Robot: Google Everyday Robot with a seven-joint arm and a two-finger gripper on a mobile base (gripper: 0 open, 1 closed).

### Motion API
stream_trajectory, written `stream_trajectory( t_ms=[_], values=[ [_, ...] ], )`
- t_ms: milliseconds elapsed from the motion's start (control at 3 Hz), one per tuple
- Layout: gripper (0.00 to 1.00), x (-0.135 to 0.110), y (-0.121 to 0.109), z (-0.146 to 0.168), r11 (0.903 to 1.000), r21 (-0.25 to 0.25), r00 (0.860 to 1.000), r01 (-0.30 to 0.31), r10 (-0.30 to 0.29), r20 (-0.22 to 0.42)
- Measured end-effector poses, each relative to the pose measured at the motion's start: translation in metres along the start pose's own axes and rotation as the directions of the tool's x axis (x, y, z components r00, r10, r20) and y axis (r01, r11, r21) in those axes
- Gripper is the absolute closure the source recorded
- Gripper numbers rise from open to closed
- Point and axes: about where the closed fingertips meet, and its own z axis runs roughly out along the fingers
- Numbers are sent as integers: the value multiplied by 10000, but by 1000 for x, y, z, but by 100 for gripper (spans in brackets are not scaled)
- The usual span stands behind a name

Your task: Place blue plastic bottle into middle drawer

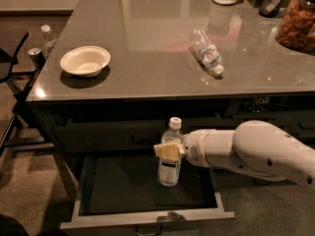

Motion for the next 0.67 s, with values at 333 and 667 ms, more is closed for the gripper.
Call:
stream_trajectory(
  t_ms=[333, 667],
  values=[
    [100, 0, 0, 0, 10000, 1, 10000, -1, 1, 0],
    [100, 15, 0, 14, 9982, 315, 9986, -514, 511, 95]
  ],
)
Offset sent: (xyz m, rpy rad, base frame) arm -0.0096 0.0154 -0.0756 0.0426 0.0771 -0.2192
